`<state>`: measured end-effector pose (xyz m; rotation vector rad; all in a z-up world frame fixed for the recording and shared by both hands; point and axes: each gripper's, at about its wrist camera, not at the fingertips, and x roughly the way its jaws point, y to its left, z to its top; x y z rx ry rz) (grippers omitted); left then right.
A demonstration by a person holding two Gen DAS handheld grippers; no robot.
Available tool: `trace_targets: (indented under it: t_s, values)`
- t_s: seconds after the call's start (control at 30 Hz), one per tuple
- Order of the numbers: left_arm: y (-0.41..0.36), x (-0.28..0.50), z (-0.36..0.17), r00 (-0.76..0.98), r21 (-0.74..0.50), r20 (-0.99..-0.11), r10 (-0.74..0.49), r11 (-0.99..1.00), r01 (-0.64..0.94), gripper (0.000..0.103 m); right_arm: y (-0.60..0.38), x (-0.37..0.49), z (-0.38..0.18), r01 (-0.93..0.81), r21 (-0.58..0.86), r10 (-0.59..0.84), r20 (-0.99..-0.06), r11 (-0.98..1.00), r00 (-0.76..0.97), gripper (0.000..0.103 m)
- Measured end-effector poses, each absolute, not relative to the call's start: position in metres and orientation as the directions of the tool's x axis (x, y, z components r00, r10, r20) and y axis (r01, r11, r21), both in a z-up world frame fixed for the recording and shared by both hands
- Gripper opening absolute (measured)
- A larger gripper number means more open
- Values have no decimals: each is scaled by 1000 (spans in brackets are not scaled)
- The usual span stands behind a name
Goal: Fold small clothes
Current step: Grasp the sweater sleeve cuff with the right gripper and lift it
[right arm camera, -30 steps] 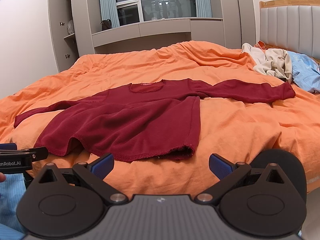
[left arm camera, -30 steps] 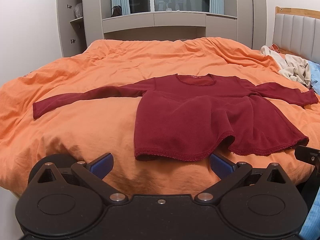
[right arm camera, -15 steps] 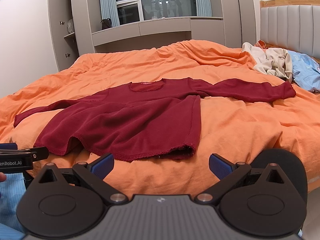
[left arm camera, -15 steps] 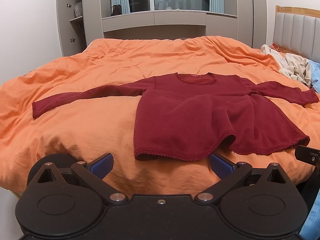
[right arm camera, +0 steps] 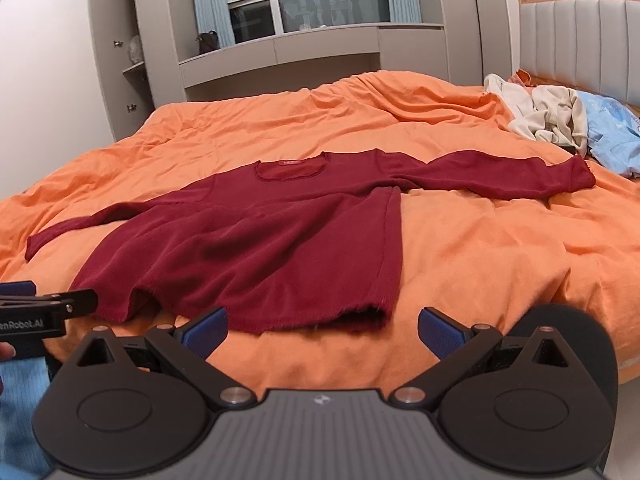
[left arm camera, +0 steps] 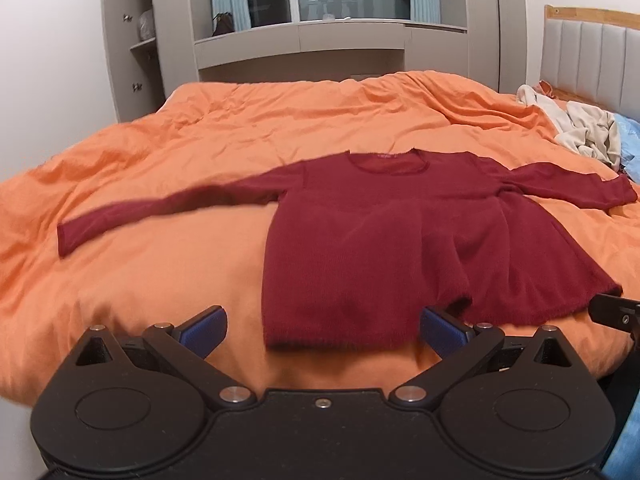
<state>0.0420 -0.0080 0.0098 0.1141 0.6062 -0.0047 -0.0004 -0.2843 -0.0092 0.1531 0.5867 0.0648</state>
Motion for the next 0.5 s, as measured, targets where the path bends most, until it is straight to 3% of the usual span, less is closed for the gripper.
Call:
trace_targets:
  t_s: [0.13, 0.5]
  values:
    - [-16, 71, 28, 822, 146, -567, 49, 988, 42, 102, -292, 26, 3, 6, 145, 79, -574, 989, 815, 103]
    - [-40, 183, 64, 786, -55, -604, -132, 991, 124, 102, -342, 105, 20, 61, 142, 31, -571, 988, 820, 103]
